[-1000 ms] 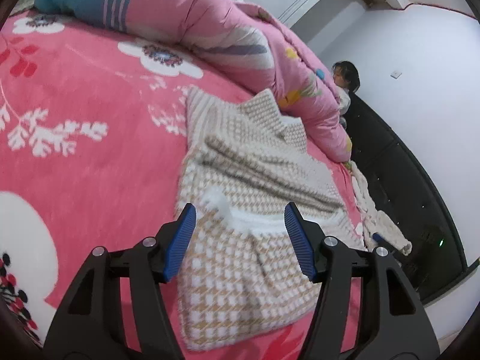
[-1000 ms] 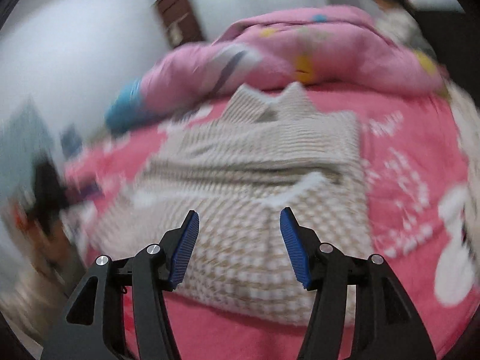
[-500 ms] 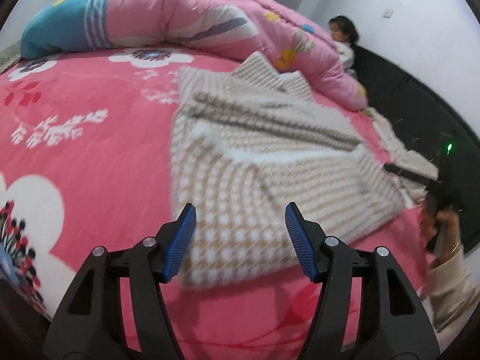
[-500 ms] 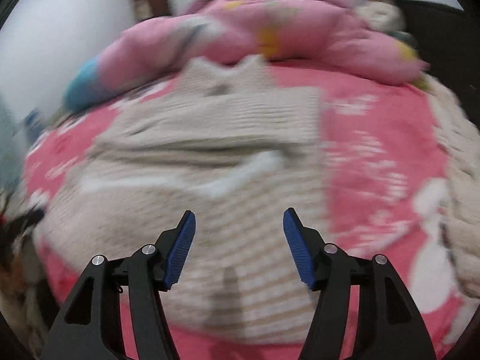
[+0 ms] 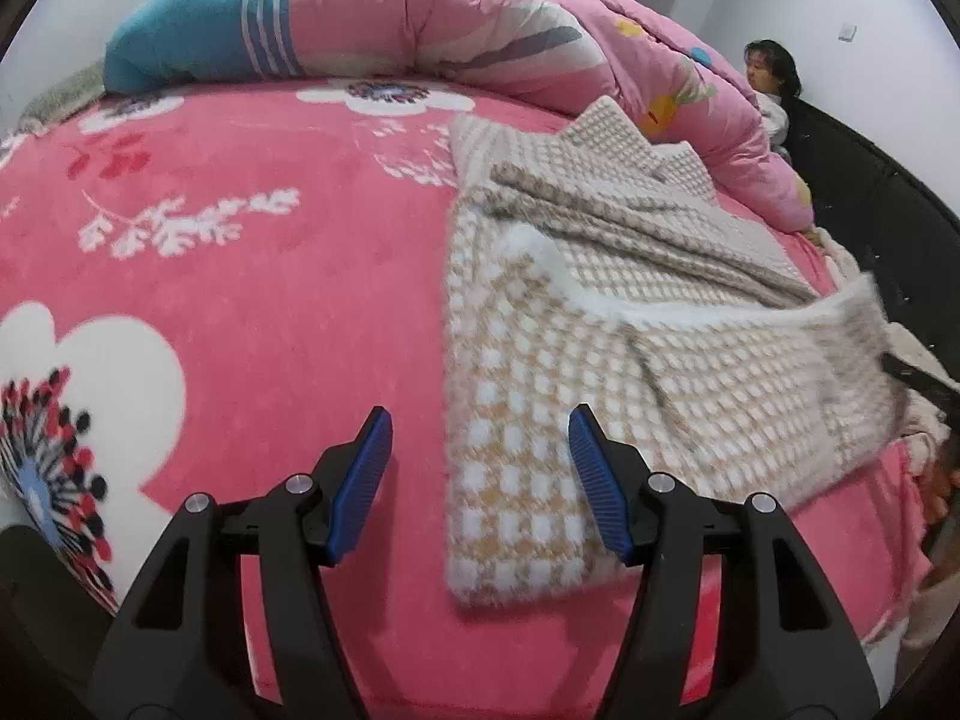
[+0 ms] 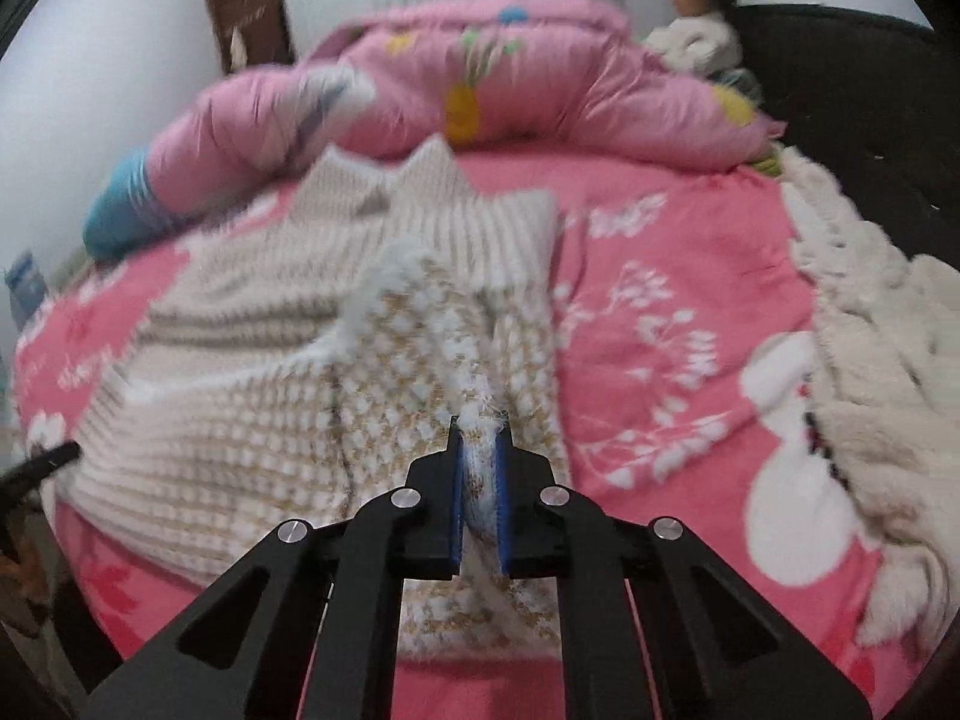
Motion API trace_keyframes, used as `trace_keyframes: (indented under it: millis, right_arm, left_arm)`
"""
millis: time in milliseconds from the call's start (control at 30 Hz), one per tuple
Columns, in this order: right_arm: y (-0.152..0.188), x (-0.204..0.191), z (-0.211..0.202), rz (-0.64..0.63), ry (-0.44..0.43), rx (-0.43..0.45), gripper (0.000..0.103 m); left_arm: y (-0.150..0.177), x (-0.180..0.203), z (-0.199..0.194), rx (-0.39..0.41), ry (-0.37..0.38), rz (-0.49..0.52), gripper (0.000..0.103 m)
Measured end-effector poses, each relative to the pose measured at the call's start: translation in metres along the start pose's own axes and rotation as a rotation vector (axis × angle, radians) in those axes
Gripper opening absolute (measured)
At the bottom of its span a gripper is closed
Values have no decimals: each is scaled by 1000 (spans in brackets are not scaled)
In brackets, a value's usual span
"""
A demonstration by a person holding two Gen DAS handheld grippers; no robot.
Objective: Fold large clothes
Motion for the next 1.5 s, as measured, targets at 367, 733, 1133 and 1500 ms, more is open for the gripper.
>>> trace_keyframes:
  millis: [367, 733, 1133, 1500]
  right_arm:
    - [26, 20, 41, 121, -18, -133, 19]
    - [87, 33, 5, 411, -467, -245, 60]
    - [71, 41, 55, 523, -387, -27, 11]
    - [54, 20, -72, 263, -361, 120, 9]
  left_arm:
    - [0, -4, -25, 53, 35, -21, 58]
    - [59, -1, -14, -177, 354, -166, 59]
    - [19, -1, 15, -69, 295, -296, 14]
    - [14, 9, -96, 20, 324, -108, 10]
Point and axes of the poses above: each gripper's, at about its wrist camera, not at the fingertips, and z roughly the way its jaws point, x to its right, y to its underside, the point moved 1 cm from there along z, roughly the way its jaws point, and after that the axes turned 8 degrees about -z, right-handed, at the moved point
